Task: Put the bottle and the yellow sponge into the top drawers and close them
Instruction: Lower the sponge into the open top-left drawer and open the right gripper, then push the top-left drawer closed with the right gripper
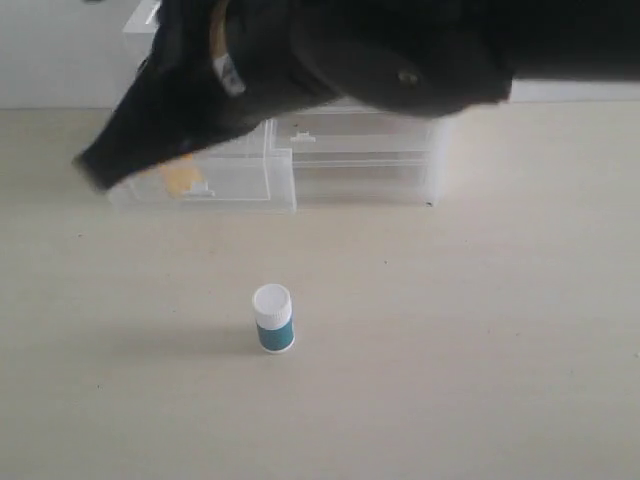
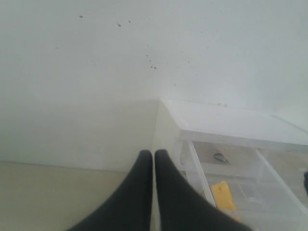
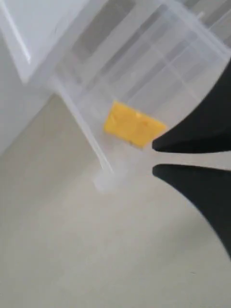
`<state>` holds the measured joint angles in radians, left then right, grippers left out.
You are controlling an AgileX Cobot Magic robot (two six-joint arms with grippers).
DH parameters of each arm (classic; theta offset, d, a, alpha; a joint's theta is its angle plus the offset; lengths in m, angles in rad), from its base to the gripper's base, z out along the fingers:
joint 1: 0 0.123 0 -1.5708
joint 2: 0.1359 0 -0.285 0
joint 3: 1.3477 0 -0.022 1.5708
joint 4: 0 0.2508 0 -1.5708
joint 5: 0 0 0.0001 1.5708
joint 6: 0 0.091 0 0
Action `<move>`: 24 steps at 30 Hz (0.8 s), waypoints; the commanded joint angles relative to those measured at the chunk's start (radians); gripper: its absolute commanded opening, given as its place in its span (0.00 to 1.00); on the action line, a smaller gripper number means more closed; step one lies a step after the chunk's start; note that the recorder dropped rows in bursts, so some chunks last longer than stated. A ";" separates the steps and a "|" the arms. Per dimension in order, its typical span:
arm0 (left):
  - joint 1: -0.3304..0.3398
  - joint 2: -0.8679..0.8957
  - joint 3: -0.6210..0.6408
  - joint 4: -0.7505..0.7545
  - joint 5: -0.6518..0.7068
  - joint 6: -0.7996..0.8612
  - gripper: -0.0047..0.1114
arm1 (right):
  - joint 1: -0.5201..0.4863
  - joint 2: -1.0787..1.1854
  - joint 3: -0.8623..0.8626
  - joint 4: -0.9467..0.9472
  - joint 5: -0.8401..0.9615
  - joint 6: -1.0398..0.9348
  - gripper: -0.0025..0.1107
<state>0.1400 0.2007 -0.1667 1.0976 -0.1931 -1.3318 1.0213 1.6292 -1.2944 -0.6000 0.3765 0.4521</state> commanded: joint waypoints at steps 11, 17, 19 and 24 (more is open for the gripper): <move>0.004 -0.006 0.016 -0.011 -0.028 -0.001 0.07 | -0.045 0.185 -0.019 -0.121 -0.074 -0.046 0.09; 0.004 -0.006 0.016 -0.011 -0.028 -0.001 0.07 | -0.087 0.199 -0.075 -0.196 -0.051 -0.031 0.09; 0.004 -0.006 0.016 -0.011 -0.028 -0.001 0.07 | -0.115 0.208 -0.090 -0.195 -0.046 -0.012 0.09; 0.004 -0.006 0.016 -0.011 -0.028 -0.001 0.07 | -0.130 0.204 -0.096 -0.180 -0.052 0.020 0.09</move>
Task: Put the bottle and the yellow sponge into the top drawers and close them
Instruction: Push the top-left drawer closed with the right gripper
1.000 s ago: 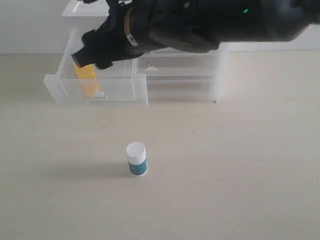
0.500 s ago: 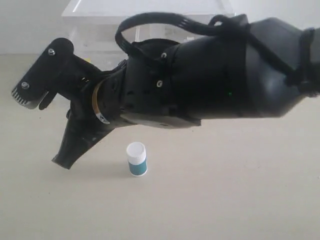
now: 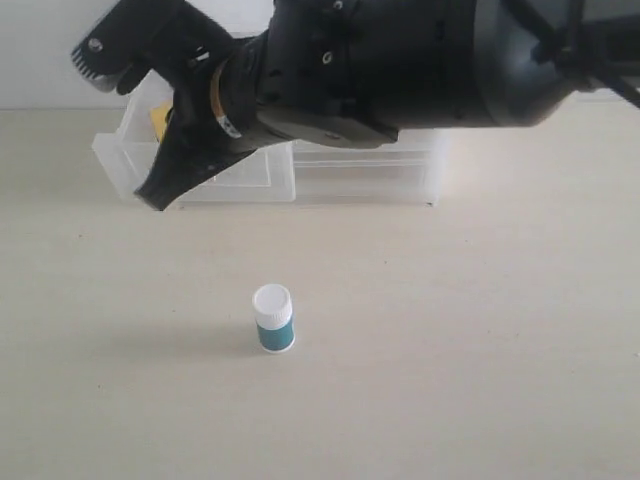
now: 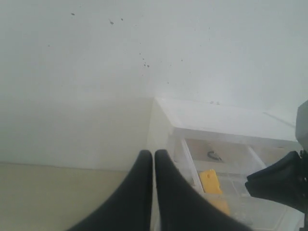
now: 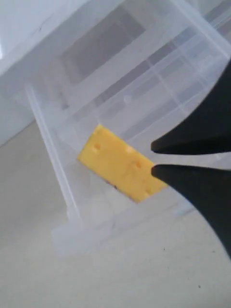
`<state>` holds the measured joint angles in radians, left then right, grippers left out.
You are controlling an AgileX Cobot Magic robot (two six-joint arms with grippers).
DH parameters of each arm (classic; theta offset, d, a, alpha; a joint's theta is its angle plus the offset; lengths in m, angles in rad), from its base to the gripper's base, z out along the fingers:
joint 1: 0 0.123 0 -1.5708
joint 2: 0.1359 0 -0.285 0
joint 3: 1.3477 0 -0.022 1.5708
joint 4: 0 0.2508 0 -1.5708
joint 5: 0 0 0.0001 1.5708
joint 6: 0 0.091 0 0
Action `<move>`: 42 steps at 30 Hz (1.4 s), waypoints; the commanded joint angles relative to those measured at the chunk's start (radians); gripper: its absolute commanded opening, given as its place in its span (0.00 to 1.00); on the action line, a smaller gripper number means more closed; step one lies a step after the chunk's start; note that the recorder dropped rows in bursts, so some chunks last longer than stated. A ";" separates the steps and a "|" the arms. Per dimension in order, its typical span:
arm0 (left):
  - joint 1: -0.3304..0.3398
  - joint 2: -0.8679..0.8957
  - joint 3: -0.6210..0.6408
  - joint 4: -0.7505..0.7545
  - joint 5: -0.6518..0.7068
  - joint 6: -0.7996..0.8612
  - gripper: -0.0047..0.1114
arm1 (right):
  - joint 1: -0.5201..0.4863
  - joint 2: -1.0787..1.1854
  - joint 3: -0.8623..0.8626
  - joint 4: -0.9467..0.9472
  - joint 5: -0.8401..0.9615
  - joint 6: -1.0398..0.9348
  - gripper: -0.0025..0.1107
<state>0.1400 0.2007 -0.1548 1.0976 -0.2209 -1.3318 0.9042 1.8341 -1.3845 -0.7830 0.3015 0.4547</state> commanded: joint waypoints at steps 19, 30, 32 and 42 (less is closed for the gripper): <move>0.004 -0.006 0.004 -0.011 -0.022 -0.001 0.07 | 0.066 0.019 0.037 -0.014 0.073 -0.061 0.09; 0.004 -0.006 0.004 -0.011 -0.024 -0.001 0.07 | -0.022 0.025 -0.055 -0.037 0.060 -0.045 0.09; 0.004 -0.006 0.004 -0.011 -0.026 -0.001 0.07 | -0.034 0.027 -0.074 -0.037 0.050 -0.043 0.09; 0.004 -0.006 0.004 -0.011 -0.026 -0.001 0.07 | -0.116 0.138 -0.188 -0.021 -0.044 0.004 0.09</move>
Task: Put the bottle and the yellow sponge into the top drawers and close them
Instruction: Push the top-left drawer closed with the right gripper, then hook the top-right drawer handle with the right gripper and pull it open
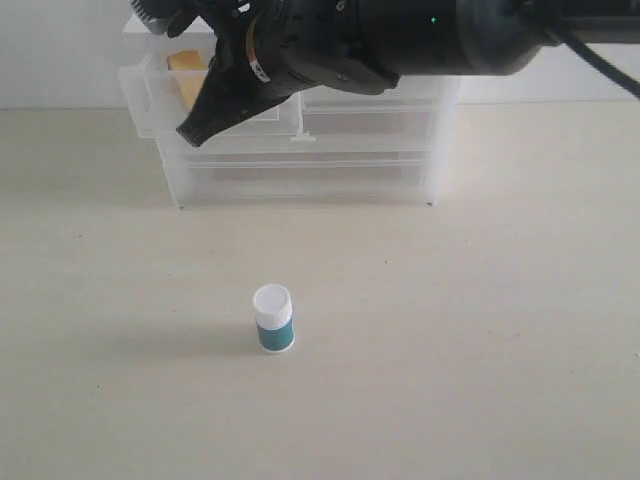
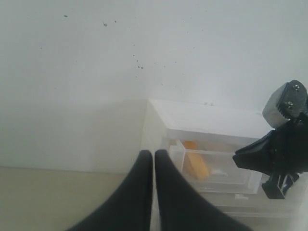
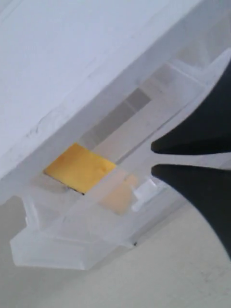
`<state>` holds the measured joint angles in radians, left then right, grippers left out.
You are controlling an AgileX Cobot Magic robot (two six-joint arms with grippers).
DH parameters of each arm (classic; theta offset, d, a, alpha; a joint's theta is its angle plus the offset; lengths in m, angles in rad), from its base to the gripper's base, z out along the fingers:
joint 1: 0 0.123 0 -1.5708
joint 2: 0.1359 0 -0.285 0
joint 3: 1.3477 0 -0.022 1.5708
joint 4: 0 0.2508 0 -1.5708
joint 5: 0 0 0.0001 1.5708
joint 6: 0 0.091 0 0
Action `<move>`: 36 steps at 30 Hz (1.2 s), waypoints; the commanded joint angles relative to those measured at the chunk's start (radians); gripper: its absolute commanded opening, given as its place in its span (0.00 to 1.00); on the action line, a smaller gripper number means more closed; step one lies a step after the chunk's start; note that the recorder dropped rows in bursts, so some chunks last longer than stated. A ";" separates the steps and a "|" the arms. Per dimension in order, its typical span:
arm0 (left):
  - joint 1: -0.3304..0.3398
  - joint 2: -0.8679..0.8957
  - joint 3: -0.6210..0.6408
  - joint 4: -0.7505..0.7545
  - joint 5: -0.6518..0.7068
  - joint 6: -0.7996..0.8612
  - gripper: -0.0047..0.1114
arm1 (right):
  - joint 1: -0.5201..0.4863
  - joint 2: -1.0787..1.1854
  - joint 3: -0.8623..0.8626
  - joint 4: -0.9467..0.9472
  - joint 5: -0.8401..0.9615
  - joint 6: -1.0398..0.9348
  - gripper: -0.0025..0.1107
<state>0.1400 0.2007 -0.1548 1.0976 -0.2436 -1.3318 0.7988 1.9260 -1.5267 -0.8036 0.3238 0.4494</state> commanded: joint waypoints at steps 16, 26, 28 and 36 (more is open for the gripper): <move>0.004 -0.006 0.004 -0.005 0.011 -0.001 0.07 | -0.049 -0.008 -0.072 0.073 0.034 0.012 0.02; 0.004 -0.006 0.004 -0.004 0.009 -0.001 0.07 | -0.517 -0.354 0.730 0.232 -1.035 0.404 0.02; 0.004 -0.006 0.004 -0.004 0.007 -0.001 0.07 | -0.533 -0.321 0.780 0.258 -1.054 0.415 0.04; 0.004 -0.006 0.019 -0.004 0.001 -0.001 0.07 | -0.519 -0.056 0.785 0.438 -1.382 0.984 0.48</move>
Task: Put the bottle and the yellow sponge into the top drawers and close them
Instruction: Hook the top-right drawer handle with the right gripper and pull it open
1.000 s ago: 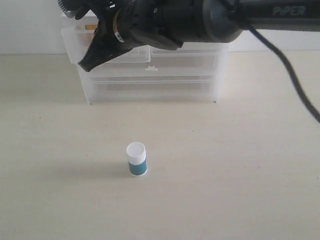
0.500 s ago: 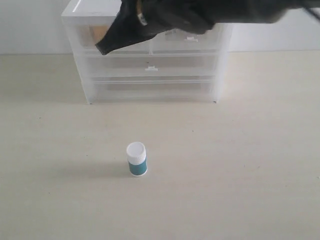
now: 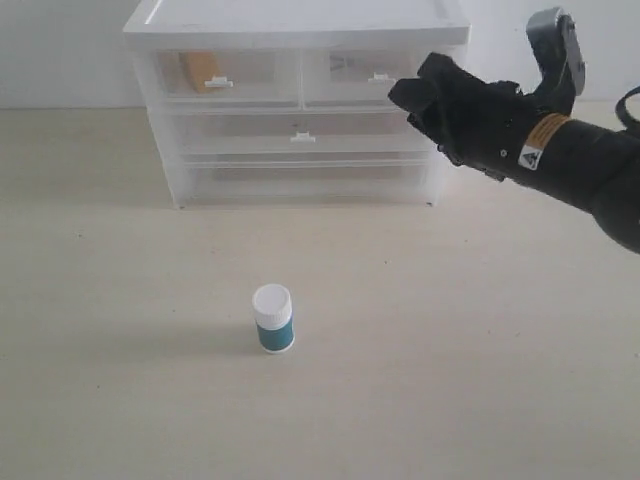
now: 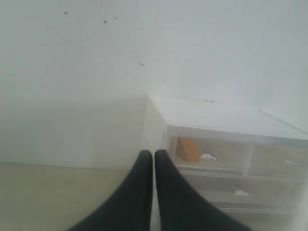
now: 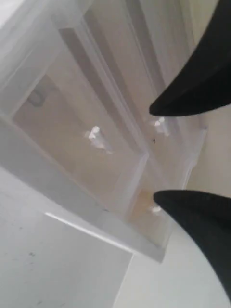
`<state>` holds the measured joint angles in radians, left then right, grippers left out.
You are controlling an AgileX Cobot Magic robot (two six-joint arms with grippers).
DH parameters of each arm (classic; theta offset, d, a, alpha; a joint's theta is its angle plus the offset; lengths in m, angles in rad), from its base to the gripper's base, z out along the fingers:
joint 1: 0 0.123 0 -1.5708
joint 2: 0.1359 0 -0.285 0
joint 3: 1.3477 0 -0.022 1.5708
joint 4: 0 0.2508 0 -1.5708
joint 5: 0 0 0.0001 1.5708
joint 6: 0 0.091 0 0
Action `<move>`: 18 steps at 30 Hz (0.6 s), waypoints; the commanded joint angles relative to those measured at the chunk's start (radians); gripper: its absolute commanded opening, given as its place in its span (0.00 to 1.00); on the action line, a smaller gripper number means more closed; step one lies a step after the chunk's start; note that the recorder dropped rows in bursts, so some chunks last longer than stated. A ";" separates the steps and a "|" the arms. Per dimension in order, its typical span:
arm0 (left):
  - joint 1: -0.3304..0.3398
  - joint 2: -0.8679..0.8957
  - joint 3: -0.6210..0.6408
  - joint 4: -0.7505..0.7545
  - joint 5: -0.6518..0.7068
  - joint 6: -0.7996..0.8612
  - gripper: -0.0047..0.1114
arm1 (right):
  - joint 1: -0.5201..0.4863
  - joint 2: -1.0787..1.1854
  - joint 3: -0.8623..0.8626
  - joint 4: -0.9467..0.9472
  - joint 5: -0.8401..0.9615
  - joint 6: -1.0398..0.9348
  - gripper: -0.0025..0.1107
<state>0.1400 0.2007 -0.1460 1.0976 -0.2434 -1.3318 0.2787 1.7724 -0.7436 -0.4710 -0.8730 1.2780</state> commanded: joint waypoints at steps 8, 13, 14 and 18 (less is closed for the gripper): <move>0.004 -0.006 0.009 -0.004 -0.026 -0.001 0.07 | 0.001 0.299 -0.144 0.125 -0.348 0.268 0.47; 0.004 -0.006 0.009 -0.004 -0.026 0.001 0.07 | 0.001 0.334 -0.208 0.123 -0.348 0.289 0.47; 0.004 -0.006 0.009 -0.004 -0.026 0.001 0.07 | 0.001 0.341 -0.216 0.114 -0.348 0.308 0.47; 0.004 -0.006 0.011 -0.004 -0.026 0.001 0.07 | 0.011 0.351 -0.235 0.121 -0.348 0.311 0.07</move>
<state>0.1400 0.2007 -0.1398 1.0976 -0.2698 -1.3318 0.2909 2.1245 -0.9645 -0.3861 -1.2104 1.5920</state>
